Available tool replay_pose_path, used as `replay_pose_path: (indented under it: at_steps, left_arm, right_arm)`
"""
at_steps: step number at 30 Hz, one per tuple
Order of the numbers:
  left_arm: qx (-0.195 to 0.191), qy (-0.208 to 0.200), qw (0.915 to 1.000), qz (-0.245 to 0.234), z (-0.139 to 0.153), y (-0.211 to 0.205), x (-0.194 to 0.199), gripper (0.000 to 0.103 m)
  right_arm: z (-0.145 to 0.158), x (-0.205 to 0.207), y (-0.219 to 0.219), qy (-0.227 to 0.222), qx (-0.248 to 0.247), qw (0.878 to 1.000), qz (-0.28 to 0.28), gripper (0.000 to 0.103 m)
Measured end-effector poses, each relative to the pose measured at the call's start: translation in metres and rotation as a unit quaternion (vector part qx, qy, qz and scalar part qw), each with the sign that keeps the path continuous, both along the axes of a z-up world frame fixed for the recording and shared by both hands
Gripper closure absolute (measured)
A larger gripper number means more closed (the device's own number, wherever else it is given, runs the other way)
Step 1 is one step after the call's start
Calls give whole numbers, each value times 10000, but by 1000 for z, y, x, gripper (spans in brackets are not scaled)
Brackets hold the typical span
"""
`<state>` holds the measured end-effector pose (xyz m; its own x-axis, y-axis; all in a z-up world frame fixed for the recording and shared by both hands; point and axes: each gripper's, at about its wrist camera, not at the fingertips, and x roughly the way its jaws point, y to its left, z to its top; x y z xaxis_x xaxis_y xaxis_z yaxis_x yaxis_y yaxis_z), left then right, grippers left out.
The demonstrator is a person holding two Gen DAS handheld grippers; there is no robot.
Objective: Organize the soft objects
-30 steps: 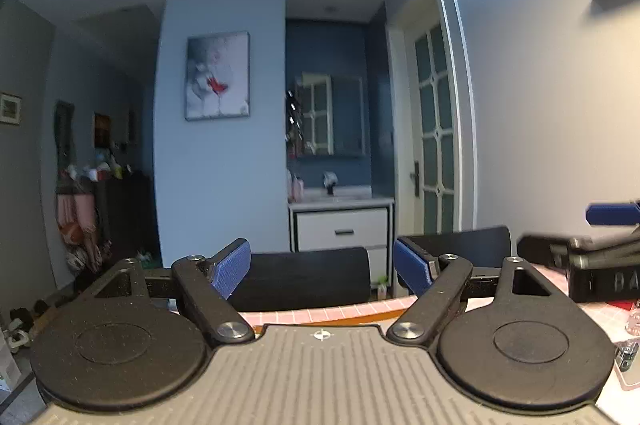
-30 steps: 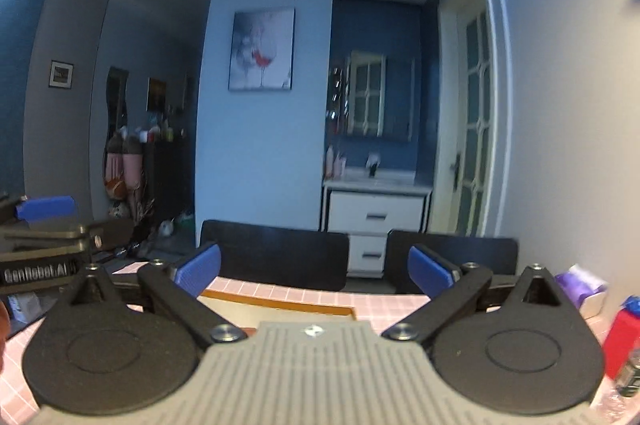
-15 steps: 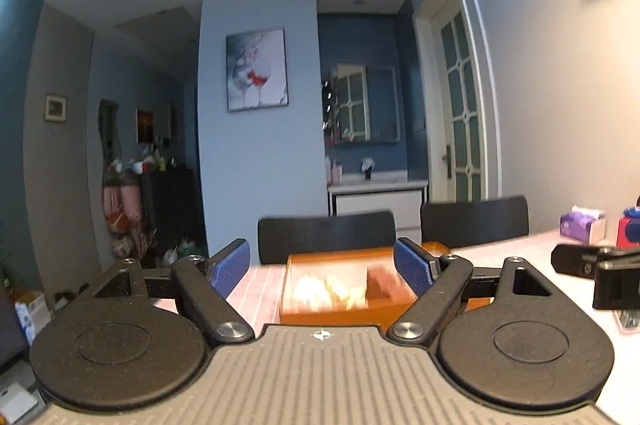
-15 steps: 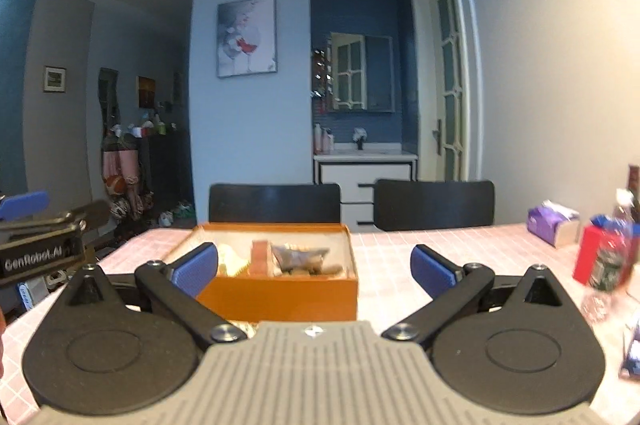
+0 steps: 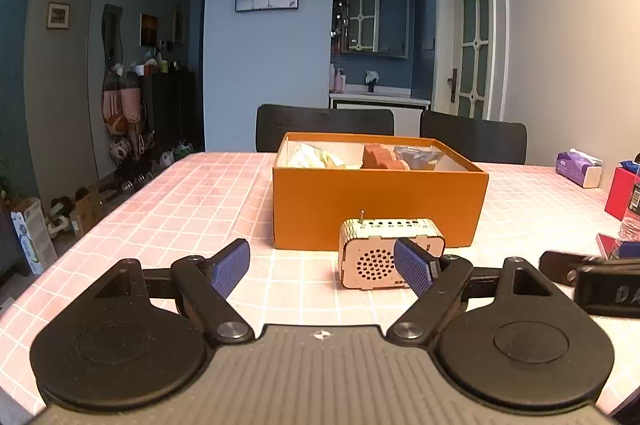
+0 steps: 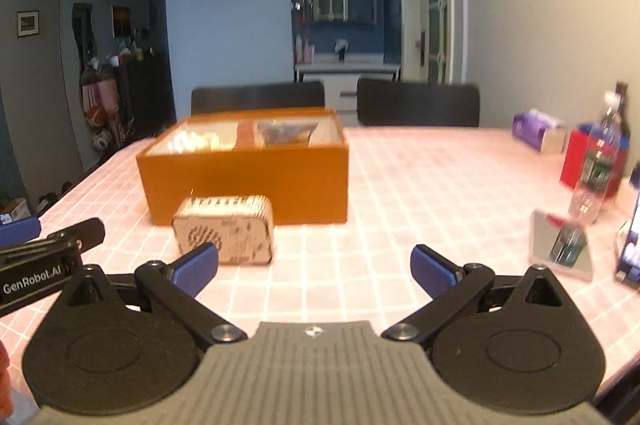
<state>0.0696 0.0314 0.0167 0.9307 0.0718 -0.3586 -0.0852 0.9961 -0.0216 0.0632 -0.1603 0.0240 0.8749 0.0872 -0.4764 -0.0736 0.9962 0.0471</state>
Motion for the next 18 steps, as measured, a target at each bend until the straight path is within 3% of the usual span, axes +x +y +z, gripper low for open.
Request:
replay_pose_path:
  at_steps: [5,12,18]
  left_arm:
    - [-3,94,9999,53,-10,1,-3,7]
    - [85,381,9992,-29,-24,-9,-6,7]
    - [79,479,9988,-30,-26,-12,-3,7]
  right_arm:
    - [-11,3,2,92,-222,9997,-31,3]
    - [-22,13,-4,412,-176,9989,-116,3]
    - [-21,13,-3,382,-239,9990,-73,3]
